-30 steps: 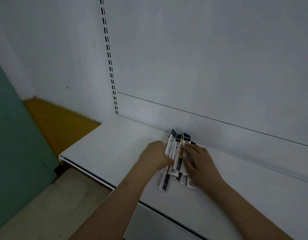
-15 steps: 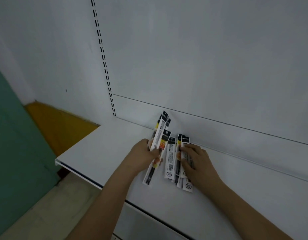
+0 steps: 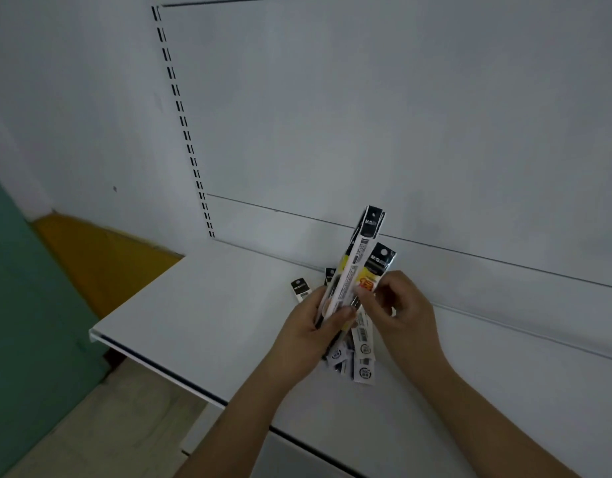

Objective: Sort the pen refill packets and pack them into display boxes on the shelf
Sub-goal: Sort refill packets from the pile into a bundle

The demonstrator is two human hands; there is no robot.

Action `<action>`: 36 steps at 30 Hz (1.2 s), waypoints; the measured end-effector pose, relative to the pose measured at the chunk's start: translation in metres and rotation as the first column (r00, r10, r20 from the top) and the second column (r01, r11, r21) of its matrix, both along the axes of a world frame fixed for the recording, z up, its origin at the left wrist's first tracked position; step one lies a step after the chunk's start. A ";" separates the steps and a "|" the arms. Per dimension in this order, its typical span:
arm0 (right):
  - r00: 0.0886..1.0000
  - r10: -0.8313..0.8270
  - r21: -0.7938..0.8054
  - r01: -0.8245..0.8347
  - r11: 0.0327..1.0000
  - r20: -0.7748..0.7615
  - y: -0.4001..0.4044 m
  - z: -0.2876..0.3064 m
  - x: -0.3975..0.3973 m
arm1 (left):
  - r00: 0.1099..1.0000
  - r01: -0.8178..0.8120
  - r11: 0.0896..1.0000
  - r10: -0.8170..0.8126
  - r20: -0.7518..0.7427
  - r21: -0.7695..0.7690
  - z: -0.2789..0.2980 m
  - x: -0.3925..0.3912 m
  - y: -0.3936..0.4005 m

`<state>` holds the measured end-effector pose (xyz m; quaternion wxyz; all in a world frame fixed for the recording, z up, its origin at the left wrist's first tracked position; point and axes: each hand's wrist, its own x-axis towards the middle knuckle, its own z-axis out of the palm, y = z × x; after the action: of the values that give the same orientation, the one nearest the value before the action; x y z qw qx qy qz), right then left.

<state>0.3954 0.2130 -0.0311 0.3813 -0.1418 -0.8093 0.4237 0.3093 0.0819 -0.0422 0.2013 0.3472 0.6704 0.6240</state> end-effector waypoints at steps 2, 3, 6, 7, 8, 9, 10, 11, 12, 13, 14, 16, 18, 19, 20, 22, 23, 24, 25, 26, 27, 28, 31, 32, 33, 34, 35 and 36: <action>0.999 -0.038 -0.117 0.039 0.992 0.010 0.003 0.000 0.000 | 1.000 0.007 1.000 -0.007 0.029 0.009 -0.004 0.002 0.000; 0.999 -0.048 -0.185 0.046 0.982 -0.009 0.004 0.001 0.001 | 0.999 0.004 1.000 -0.005 0.041 0.018 -0.006 0.002 0.000; 0.992 -0.072 -0.339 0.033 0.940 -0.104 0.007 0.008 0.007 | 0.999 -0.017 1.000 0.016 0.036 0.017 -0.009 0.000 -0.002; 0.991 -0.068 -0.352 0.022 0.936 -0.117 0.008 0.010 0.008 | 0.999 -0.014 1.000 0.013 0.029 0.012 -0.011 -0.001 -0.002; 0.992 -0.046 -0.354 0.000 0.935 -0.121 0.008 0.012 0.009 | 1.000 0.001 1.000 -0.001 0.014 0.002 -0.012 -0.001 -0.002; 0.993 -0.011 -0.352 -0.031 0.936 -0.116 0.008 0.012 0.009 | 1.000 0.021 1.000 -0.022 -0.010 -0.011 -0.013 0.000 -0.002; 0.994 0.029 -0.341 -0.063 0.938 -0.104 0.007 0.012 0.009 | 0.998 0.044 0.999 -0.044 -0.036 -0.023 -0.014 0.001 -0.002; 0.994 0.067 -0.324 -0.091 0.942 -0.084 0.005 0.011 0.008 | 0.996 0.064 0.997 -0.065 -0.056 -0.032 -0.015 0.002 -0.001; 0.993 0.098 -0.308 -0.112 0.945 -0.060 0.004 0.010 0.008 | 0.994 0.079 0.996 -0.081 -0.066 -0.036 -0.013 0.004 -0.002; 0.991 0.127 -0.304 -0.133 0.943 -0.041 0.002 0.009 0.008 | 0.994 0.086 0.996 -0.088 -0.064 -0.032 -0.012 0.006 -0.002; 0.988 0.155 -0.318 -0.155 0.935 -0.026 0.001 0.009 0.007 | 0.994 0.089 0.996 -0.091 -0.057 -0.024 -0.011 0.007 -0.002; 0.979 0.202 -0.370 -0.189 0.910 -0.003 0.000 0.009 0.008 | 0.994 0.097 0.995 -0.098 -0.055 -0.021 -0.010 0.008 -0.002; 0.982 0.188 -0.370 -0.171 0.913 0.011 0.001 0.009 0.008 | 0.995 0.095 0.995 -0.096 -0.043 -0.019 -0.011 0.009 -0.002; 0.988 0.154 -0.352 -0.141 0.925 0.010 0.002 0.009 0.008 | 0.996 0.081 0.997 -0.081 -0.030 -0.011 -0.012 0.008 -0.002; 0.993 0.115 -0.348 -0.109 0.931 -0.002 0.004 0.010 0.008 | 0.998 0.061 0.998 -0.061 -0.006 0.006 -0.012 0.008 -0.001; 0.998 0.035 -0.406 -0.053 0.913 -0.051 0.010 0.010 0.008 | 0.998 0.016 0.999 -0.019 0.061 0.038 -0.012 0.006 -0.001; 0.996 0.006 -0.455 -0.045 0.890 -0.086 0.013 0.011 0.009 | 0.996 -0.001 0.999 -0.003 0.087 0.047 -0.011 0.005 -0.001; 0.993 -0.005 -0.497 -0.055 0.866 -0.119 0.017 0.014 0.011 | 0.995 -0.012 0.999 0.007 0.096 0.051 -0.012 0.004 -0.001; 0.991 0.013 -0.514 -0.082 0.854 -0.137 0.019 0.017 0.013 | 0.996 -0.019 0.999 0.015 0.086 0.045 -0.012 0.003 0.000; 0.989 0.061 -0.501 -0.121 0.857 -0.134 0.020 0.019 0.014 | 0.997 -0.021 0.999 0.018 0.070 0.038 -0.013 0.003 0.000; 0.985 0.129 -0.470 -0.170 0.866 -0.117 0.019 0.021 0.014 | 0.999 -0.014 0.999 0.013 0.047 0.032 -0.012 0.003 0.000; 0.975 0.202 -0.437 -0.223 0.871 -0.094 0.016 0.022 0.014 | 1.000 0.003 1.000 -0.004 0.021 0.031 -0.011 0.005 -0.001; 0.943 0.331 -0.399 -0.321 0.859 -0.046 0.007 0.016 0.011 | 0.995 0.091 0.996 -0.090 -0.049 0.015 -0.006 0.012 -0.003; 0.940 0.339 -0.390 -0.324 0.862 -0.033 0.005 0.015 0.011 | 0.993 0.103 0.995 -0.103 -0.057 0.002 -0.005 0.013 -0.003; 0.939 0.343 -0.389 -0.328 0.861 -0.031 0.005 0.013 0.011 | 0.994 0.095 0.995 -0.096 -0.060 -0.011 -0.004 0.013 -0.003; 0.934 0.353 -0.403 -0.342 0.849 -0.050 0.005 0.013 0.011 | 0.995 0.075 0.997 -0.076 -0.063 -0.021 -0.005 0.012 -0.002; 0.927 0.367 -0.429 -0.363 0.827 -0.079 0.005 0.013 0.011 | 0.996 0.050 0.998 -0.052 -0.076 -0.025 -0.007 0.012 -0.002; 0.921 0.379 -0.446 -0.379 0.811 -0.093 0.005 0.013 0.010 | 0.994 0.026 0.999 -0.030 -0.105 -0.035 -0.009 0.011 -0.001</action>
<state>0.4054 0.2177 -0.0182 0.2452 -0.0632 -0.6990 0.6688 0.3207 0.0805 -0.0508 0.1803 0.3855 0.6857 0.5905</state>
